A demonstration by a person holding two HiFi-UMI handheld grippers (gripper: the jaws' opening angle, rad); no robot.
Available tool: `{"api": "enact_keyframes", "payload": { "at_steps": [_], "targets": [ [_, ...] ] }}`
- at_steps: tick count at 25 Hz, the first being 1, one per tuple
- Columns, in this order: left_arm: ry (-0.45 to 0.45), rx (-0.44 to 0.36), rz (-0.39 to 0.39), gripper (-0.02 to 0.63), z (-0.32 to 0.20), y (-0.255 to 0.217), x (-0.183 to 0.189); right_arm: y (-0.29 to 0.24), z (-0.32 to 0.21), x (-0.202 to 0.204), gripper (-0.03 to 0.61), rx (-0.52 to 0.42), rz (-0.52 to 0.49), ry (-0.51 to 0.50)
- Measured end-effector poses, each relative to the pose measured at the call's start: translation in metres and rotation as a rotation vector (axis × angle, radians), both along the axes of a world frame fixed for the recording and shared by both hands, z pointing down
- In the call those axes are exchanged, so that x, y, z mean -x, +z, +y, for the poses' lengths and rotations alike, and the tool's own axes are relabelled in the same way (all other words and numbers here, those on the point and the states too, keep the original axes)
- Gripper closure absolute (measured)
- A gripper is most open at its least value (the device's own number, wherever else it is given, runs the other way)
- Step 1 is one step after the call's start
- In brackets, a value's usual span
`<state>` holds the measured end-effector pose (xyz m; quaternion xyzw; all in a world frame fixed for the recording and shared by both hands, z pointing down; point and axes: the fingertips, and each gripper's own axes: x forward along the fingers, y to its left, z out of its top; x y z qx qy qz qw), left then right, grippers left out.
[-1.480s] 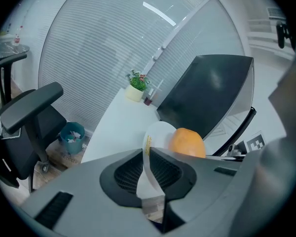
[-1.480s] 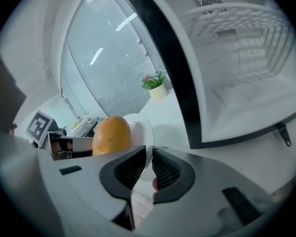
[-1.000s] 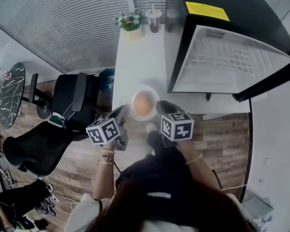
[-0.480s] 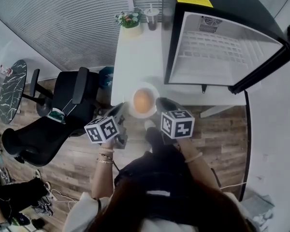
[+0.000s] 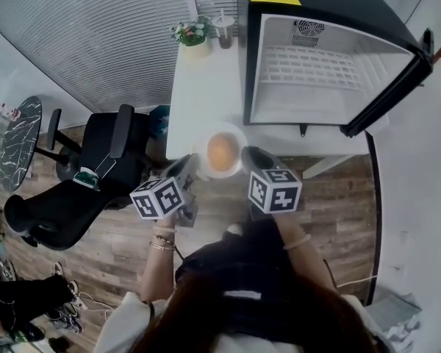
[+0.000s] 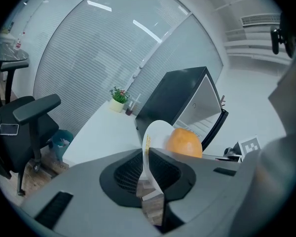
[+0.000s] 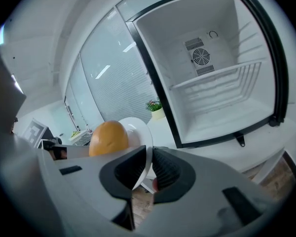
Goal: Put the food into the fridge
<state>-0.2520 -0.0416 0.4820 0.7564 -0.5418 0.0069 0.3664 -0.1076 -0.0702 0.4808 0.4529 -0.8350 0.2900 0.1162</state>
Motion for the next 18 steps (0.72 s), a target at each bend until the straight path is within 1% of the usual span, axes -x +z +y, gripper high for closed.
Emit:
{"api": "enact_keyframes", "payload": {
  "at_steps": [8,13,18],
  "targets": [
    [-0.002,-0.032,-0.02,0.58,-0.006,-0.019,-0.023,-0.013,-0.001,-0.024,0.538,-0.024,-0.034,0.006],
    [-0.023,-0.069,0.002,0.584,-0.009,-0.039,-0.048,-0.028,-0.008,-0.049,0.538,-0.05,-0.045,0.001],
    [-0.027,-0.111,-0.011,0.58,-0.016,-0.06,-0.076,-0.039,-0.015,-0.076,0.535,-0.067,-0.064,0.007]
  ]
}}
